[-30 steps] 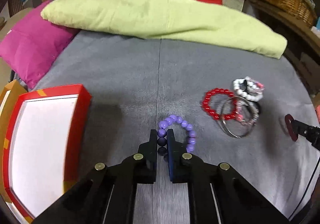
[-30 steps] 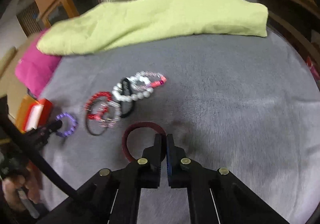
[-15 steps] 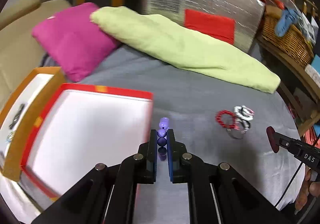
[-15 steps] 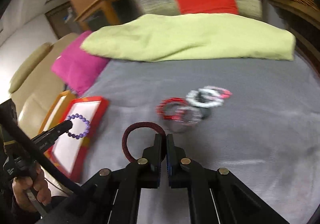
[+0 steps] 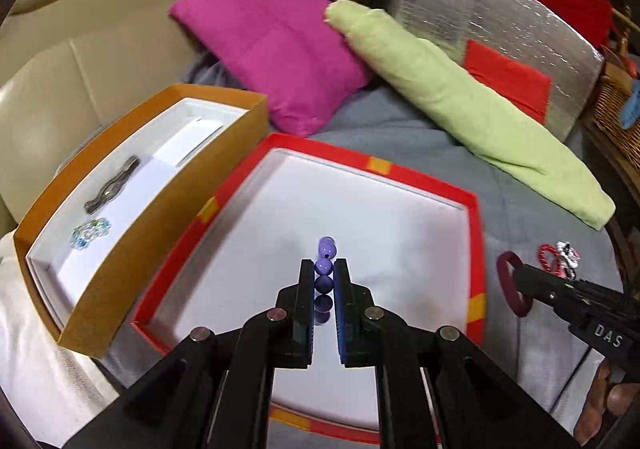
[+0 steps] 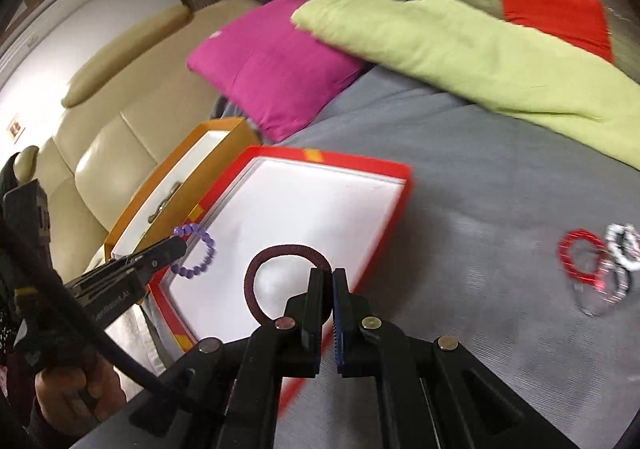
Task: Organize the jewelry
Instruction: 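Carry the purple bracelet with the left tool while the right tool carries the red bangle to the tray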
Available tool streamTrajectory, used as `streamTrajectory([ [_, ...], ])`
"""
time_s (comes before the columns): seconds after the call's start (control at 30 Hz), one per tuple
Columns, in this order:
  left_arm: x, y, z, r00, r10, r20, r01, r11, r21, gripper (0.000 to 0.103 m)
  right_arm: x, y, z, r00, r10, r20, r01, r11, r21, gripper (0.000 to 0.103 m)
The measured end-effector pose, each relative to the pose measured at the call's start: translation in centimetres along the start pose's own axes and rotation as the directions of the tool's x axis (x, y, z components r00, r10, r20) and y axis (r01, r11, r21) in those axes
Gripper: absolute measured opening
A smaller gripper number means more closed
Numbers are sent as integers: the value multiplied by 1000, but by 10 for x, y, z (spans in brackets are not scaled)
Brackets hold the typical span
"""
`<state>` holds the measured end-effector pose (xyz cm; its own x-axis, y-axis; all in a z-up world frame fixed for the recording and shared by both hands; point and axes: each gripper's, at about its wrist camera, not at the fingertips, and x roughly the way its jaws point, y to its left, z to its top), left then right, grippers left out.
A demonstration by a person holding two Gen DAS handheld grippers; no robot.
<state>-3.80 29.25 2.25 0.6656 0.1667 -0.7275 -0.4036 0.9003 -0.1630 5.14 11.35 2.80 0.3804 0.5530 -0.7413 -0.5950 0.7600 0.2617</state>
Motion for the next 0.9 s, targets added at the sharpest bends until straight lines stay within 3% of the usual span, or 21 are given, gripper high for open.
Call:
streamTrajectory([
  [0.37, 0, 16, 1, 999, -37, 2, 37, 999, -23, 9, 55, 25, 10, 997, -51, -58, 47, 997, -65, 5],
  [0.9, 28, 6, -4, 998, 28, -51, -27, 1000, 3, 9, 70, 22, 8, 991, -111, -75, 104, 991, -84, 5],
])
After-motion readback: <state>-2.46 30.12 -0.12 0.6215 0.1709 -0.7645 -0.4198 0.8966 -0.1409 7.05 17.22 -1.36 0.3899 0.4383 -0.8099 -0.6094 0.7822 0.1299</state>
